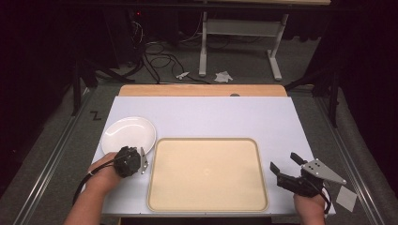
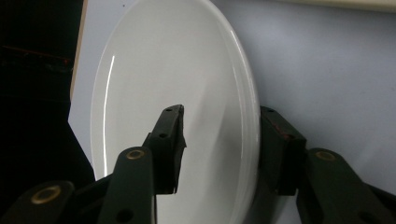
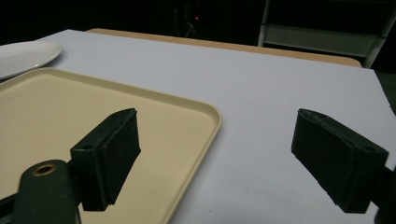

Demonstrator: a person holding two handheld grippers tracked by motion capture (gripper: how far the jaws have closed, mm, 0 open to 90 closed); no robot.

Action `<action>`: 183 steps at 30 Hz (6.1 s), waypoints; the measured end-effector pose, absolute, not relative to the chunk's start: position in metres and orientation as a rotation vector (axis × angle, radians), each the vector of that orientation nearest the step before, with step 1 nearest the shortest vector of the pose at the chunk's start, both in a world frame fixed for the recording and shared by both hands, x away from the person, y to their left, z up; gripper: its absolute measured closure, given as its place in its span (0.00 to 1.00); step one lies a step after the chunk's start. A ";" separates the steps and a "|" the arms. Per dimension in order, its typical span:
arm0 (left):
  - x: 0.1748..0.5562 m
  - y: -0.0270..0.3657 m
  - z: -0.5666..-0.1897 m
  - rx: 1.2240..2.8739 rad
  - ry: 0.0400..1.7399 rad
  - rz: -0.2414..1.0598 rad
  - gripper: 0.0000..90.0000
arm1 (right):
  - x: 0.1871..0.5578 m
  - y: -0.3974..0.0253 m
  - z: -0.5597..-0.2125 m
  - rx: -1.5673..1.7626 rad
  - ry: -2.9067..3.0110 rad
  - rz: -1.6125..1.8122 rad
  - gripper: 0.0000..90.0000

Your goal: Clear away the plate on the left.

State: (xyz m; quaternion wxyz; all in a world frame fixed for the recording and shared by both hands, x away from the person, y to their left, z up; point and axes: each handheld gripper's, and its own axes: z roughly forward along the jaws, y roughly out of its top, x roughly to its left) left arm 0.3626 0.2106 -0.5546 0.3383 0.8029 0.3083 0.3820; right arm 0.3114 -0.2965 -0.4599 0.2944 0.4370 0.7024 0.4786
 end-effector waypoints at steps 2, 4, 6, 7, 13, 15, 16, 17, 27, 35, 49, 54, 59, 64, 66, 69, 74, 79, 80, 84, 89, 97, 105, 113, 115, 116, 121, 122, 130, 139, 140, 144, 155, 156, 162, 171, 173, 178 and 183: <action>0.362 0.211 -0.554 2.090 0.811 0.989 0.65 | 0.311 -0.296 -0.459 1.158 1.868 1.277 0.18; 0.362 0.210 -0.555 2.087 0.813 0.988 0.66 | 0.311 -0.296 -0.459 1.150 1.869 1.280 0.18; 0.362 0.210 -0.555 2.089 0.817 0.979 0.68 | 0.311 -0.296 -0.459 1.150 1.868 1.279 0.18; 0.362 0.210 -0.555 2.088 0.826 0.969 0.70 | 0.312 -0.297 -0.459 1.157 1.868 1.276 0.18; 0.362 0.210 -0.553 2.091 0.863 0.926 0.80 | 0.311 -0.296 -0.459 1.152 1.868 1.279 0.18; 0.361 0.210 -0.554 2.093 0.860 0.916 0.84 | 0.311 -0.296 -0.459 1.152 1.867 1.281 0.18; 0.361 0.210 -0.554 2.093 0.860 0.916 0.85 | 0.311 -0.296 -0.459 1.152 1.867 1.281 0.18; 0.361 0.210 -0.553 2.096 0.866 0.910 0.85 | 0.311 -0.296 -0.459 1.151 1.867 1.280 0.18; 0.360 0.209 -0.553 2.097 0.853 0.943 0.87 | 0.311 -0.296 -0.459 1.148 1.869 1.282 0.18; 0.359 0.211 -0.544 2.065 0.831 0.999 0.92 | 0.312 -0.295 -0.460 1.155 1.879 1.276 0.18; 0.358 0.216 -0.530 1.978 0.827 1.088 0.97 | 0.311 -0.295 -0.459 1.149 1.873 1.281 0.18; 0.358 0.218 -0.527 1.950 0.832 1.091 0.97 | 0.311 -0.297 -0.459 1.153 1.866 1.281 0.18; 0.358 0.219 -0.526 1.936 0.840 1.100 0.97 | 0.311 -0.296 -0.458 1.151 1.868 1.281 0.18; 0.356 0.220 -0.524 1.928 0.839 1.102 0.97 | 0.311 -0.296 -0.458 1.151 1.870 1.282 0.18; 0.354 0.220 -0.524 1.904 0.842 1.100 0.97 | 0.311 -0.296 -0.458 1.152 1.866 1.281 0.18; 0.350 0.220 -0.522 1.893 0.837 1.102 0.97 | 0.311 -0.297 -0.458 1.149 1.863 1.283 0.18; 0.340 0.217 -0.517 1.870 0.817 1.105 0.97 | 0.311 -0.296 -0.457 1.140 1.863 1.284 0.18; 0.333 0.214 -0.512 1.870 0.790 1.112 0.97 | 0.310 -0.295 -0.456 1.138 1.865 1.286 0.18; 0.332 0.213 -0.511 1.869 0.786 1.115 0.97 | 0.310 -0.295 -0.456 1.139 1.864 1.286 0.18; 0.327 0.209 -0.508 1.873 0.761 1.123 0.97 | 0.310 -0.295 -0.456 1.137 1.863 1.285 0.18; 0.322 0.205 -0.505 1.860 0.738 1.126 0.96 | 0.310 -0.295 -0.456 1.134 1.864 1.286 0.18; 0.316 0.203 -0.498 1.861 0.683 1.159 0.96 | 0.310 -0.294 -0.455 1.126 1.866 1.287 0.18; 0.314 0.200 -0.494 1.847 0.655 1.165 0.96 | 0.310 -0.293 -0.456 1.133 1.868 1.279 0.18; 0.311 0.196 -0.492 1.840 0.638 1.168 0.96 | 0.310 -0.293 -0.456 1.134 1.868 1.277 0.18; 0.310 0.194 -0.491 1.841 0.628 1.168 0.96 | 0.310 -0.293 -0.456 1.127 1.869 1.275 0.18; 0.310 0.193 -0.491 1.839 0.626 1.168 0.96 | 0.310 -0.293 -0.456 1.127 1.869 1.277 0.18; 0.307 0.189 -0.490 1.838 0.608 1.173 0.96 | 0.310 -0.294 -0.456 1.127 1.867 1.279 0.18; 0.306 0.188 -0.490 1.833 0.607 1.171 0.96 | 0.310 -0.294 -0.455 1.128 1.865 1.279 0.18; 0.300 0.177 -0.488 1.842 0.569 1.152 0.96 | 0.310 -0.294 -0.455 1.121 1.863 1.283 0.18; 0.294 0.163 -0.487 1.848 0.528 1.126 0.96 | 0.310 -0.293 -0.455 1.120 1.867 1.280 0.18; 0.293 0.161 -0.486 1.850 0.520 1.122 0.96 | 0.310 -0.293 -0.455 1.120 1.867 1.280 0.18; 0.289 0.152 -0.485 1.856 0.492 1.112 0.96 | 0.310 -0.293 -0.455 1.123 1.862 1.280 0.18; 0.278 0.130 -0.483 1.862 0.422 1.074 0.96 | 0.309 -0.293 -0.455 1.119 1.868 1.275 0.18; 0.277 0.128 -0.483 1.856 0.413 1.069 0.96 | 0.309 -0.293 -0.454 1.117 1.866 1.275 0.18; 0.275 0.116 -0.483 1.859 0.386 1.040 0.96 | 0.310 -0.292 -0.455 1.114 1.871 1.274 0.18; 0.269 0.099 -0.484 1.864 0.344 0.999 0.96 | 0.310 -0.291 -0.455 1.114 1.876 1.273 0.18; 0.269 0.096 -0.484 1.857 0.342 0.994 0.96 | 0.311 -0.291 -0.455 1.114 1.876 1.272 0.18; 0.266 0.088 -0.484 1.866 0.313 0.979 0.96 | 0.311 -0.292 -0.455 1.111 1.874 1.272 0.18; 0.265 0.082 -0.486 1.871 0.302 0.961 0.96 | 0.311 -0.291 -0.455 1.115 1.875 1.273 0.18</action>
